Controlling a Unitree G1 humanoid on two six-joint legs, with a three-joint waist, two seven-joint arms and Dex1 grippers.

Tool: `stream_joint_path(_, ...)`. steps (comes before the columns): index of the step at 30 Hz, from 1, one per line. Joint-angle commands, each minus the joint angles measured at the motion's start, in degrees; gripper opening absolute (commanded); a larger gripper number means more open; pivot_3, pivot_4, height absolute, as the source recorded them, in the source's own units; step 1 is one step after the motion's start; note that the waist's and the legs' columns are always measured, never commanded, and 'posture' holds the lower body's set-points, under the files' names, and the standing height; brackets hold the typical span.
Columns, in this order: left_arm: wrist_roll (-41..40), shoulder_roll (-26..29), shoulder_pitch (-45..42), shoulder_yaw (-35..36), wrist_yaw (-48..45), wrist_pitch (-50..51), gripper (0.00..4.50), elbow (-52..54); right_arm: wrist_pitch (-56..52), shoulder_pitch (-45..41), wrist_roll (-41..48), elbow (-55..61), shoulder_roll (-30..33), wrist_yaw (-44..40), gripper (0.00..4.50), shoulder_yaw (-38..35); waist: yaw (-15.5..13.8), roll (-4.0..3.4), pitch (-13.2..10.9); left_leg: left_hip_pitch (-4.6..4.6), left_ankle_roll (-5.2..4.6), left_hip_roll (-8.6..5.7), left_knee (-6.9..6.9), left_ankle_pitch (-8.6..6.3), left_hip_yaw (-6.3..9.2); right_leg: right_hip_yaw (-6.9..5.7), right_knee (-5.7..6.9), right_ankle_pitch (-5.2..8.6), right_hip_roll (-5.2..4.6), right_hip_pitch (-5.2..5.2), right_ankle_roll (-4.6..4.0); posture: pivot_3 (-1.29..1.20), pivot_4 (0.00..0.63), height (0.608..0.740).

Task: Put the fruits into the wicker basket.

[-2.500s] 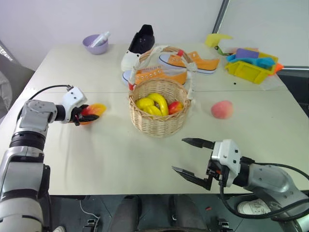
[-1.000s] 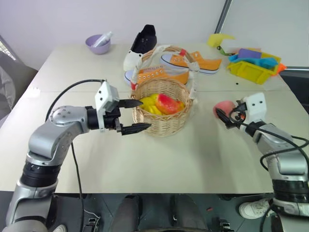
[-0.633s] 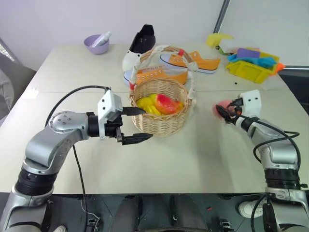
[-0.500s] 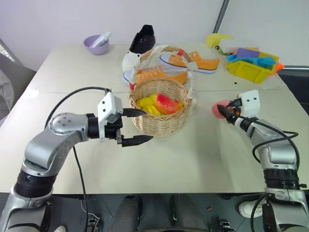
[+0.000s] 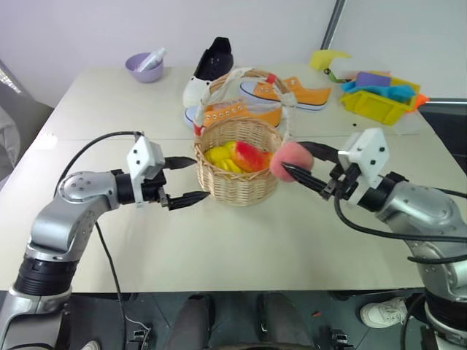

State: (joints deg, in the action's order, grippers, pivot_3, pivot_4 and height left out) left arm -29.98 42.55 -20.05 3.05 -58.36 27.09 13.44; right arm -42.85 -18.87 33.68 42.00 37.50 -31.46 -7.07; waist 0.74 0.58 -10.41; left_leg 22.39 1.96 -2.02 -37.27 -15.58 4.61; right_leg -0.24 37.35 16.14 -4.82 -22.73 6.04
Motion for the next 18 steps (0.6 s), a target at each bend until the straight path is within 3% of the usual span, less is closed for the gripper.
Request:
stream_joint_path(1, -0.4, 1.3, -0.6, 2.6, -2.0, -2.9, 4.50, -0.7, -2.3, -10.3, -0.9, 0.7, -7.0, 5.8, 2.25, 9.2, 0.3, -0.01, 0.0, 0.00, 0.00, 0.02, 0.00, 0.00, -0.01, 0.01, -0.01, -0.03, 0.02, -0.03, -0.05, 0.00, 0.150, 0.721)
stream_joint_path(6, -1.5, 0.7, 0.0, 3.3, -2.6, -4.0, 4.50, 0.9, -3.0, -17.4, -13.4, -10.6, -13.5, 15.2, 2.25, 18.7, -0.2, 0.01, 0.0, 0.04, 0.08, 0.01, 0.07, 0.05, 0.04, 0.02, 0.02, -0.05, 0.02, -0.14, -0.08, 0.00, 0.150, 0.721)
stream_joint_path(13, -1.6, -0.2, 1.8, 3.0, -0.6, -2.9, 4.50, 4.1, 1.8, -19.6, -18.4, -17.8, -18.3, 17.1, 2.25, 18.4, 0.1, 0.01, 0.0, 0.41, 0.24, -0.16, 0.05, 0.14, -0.14, 0.05, 0.01, -0.07, -0.21, -0.54, -0.05, 0.00, 0.150, 0.721)
stream_joint_path(14, -1.7, -0.4, 1.9, 2.9, -0.4, -2.7, 4.50, 4.5, 2.2, -19.6, -18.5, -17.8, -18.5, 16.7, 3.00, 18.2, 0.1, 0.01, 0.0, 0.41, 0.24, -0.15, 0.05, 0.14, -0.13, 0.04, 0.02, -0.07, -0.19, -0.55, -0.05, 0.00, 0.150, 0.721)
stream_joint_path(17, -2.1, -1.2, 1.9, 2.5, 0.3, -1.9, 4.50, 5.3, 3.6, -19.0, -18.6, -15.2, -17.7, 15.2, 4.39, 17.6, 0.2, 0.01, 0.0, 0.40, 0.23, -0.10, 0.08, 0.14, -0.12, 0.04, 0.15, -0.06, -0.12, -0.61, -0.05, 0.00, 0.150, 0.721)
stream_joint_path(18, -2.2, -1.4, 1.8, 2.4, 0.4, -1.8, 4.50, 5.5, 4.1, -18.5, -18.4, -13.5, -16.8, 14.2, 4.45, 17.3, 0.2, 0.01, 0.0, 0.40, 0.23, -0.10, 0.08, 0.14, -0.11, 0.04, 0.17, -0.06, -0.12, -0.61, -0.05, 0.00, 0.150, 0.721)
